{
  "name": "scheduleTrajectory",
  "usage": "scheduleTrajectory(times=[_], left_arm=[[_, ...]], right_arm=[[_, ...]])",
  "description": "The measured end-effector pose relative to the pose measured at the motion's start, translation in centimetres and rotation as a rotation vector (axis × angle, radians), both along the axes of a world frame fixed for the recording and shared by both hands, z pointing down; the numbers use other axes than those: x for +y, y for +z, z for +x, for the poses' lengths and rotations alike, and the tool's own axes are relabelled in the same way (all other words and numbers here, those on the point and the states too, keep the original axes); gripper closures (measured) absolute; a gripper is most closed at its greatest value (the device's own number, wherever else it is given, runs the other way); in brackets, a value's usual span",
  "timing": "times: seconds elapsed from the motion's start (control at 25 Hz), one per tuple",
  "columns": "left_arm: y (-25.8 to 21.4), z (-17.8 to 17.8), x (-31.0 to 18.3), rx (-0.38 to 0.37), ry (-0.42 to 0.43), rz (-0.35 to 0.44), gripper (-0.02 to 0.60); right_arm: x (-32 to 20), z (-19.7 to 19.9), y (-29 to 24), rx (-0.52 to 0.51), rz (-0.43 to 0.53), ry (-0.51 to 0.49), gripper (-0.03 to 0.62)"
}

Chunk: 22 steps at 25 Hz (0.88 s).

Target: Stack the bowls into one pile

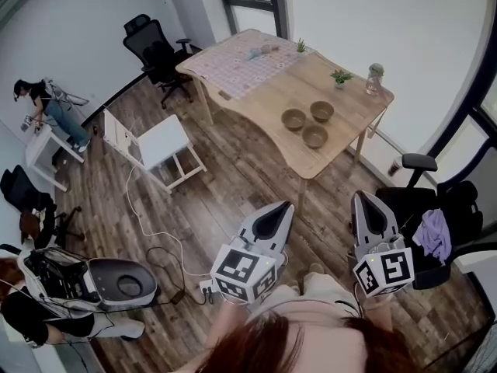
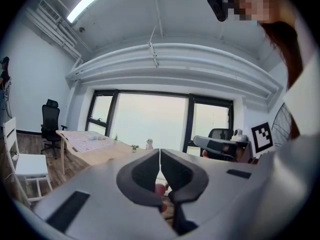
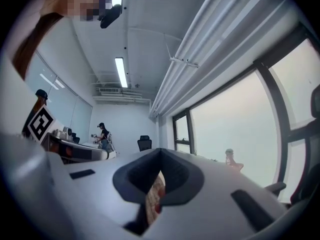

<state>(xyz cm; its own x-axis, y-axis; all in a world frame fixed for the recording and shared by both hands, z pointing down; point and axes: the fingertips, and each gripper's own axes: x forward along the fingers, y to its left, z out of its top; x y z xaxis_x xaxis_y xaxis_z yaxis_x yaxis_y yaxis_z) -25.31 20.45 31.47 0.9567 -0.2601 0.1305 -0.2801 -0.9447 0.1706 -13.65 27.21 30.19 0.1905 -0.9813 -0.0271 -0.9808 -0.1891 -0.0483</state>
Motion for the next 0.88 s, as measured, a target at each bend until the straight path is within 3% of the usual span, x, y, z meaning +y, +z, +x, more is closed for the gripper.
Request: scheduleTrajectory(times=[0.4,0.88], left_arm=[[0.6,5.3,-1.6,-0.002,0.043,-0.01,0.571],[1.0,13.0,-6.2,-0.003,0.001,-0.013,0.571]], right_arm=[[-3.1,4.2,1.5,0.02,-0.047,-0.014,0.595],[-8.6,11.8,3.2,0.004,-0.085,-0.071,0.594]])
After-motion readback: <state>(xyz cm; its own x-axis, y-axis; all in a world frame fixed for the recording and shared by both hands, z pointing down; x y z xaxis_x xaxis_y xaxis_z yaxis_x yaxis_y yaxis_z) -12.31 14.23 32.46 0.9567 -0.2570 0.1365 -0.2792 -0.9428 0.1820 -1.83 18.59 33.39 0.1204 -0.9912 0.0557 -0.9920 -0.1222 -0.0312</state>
